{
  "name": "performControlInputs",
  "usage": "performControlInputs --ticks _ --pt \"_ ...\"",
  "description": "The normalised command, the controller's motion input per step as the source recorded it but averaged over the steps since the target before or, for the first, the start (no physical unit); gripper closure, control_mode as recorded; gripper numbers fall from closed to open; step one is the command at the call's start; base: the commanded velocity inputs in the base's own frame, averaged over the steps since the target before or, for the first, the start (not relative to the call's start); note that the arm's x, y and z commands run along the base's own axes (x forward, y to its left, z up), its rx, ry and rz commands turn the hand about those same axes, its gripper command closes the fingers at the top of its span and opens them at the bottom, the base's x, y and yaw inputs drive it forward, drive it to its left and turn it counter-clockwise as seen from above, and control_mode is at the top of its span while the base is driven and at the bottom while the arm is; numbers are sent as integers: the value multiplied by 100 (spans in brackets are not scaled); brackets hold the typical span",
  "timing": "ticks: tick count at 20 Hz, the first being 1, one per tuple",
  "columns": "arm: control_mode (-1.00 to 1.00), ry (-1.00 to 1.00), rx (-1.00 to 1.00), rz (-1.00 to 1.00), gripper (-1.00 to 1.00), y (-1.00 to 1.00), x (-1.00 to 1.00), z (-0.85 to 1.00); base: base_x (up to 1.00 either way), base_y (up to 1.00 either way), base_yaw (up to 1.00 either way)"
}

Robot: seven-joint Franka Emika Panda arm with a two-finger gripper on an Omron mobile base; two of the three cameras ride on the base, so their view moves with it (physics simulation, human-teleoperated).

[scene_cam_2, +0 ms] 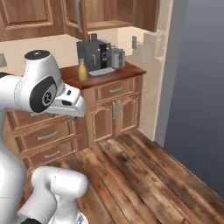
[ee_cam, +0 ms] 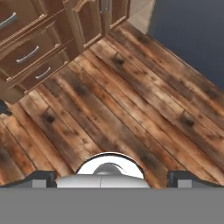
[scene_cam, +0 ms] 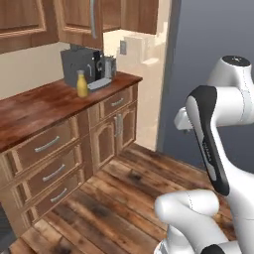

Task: There is a tray on the dining counter. Grab the cup, mug, and pitcher and place them on the tray. The pitcher may be placed next to the tray if it cannot fit the tray.

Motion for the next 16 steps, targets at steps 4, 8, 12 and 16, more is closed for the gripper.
performControlInputs --ticks 4,8,12,16 --pt "100 0 0 0 -100 0 0 0 100 -32 67" --pt "100 0 0 0 -100 0 0 0 100 -40 64" --pt "100 0 0 0 -100 0 0 0 100 -76 58" --pt "100 0 0 0 -100 0 0 0 85 -100 43"
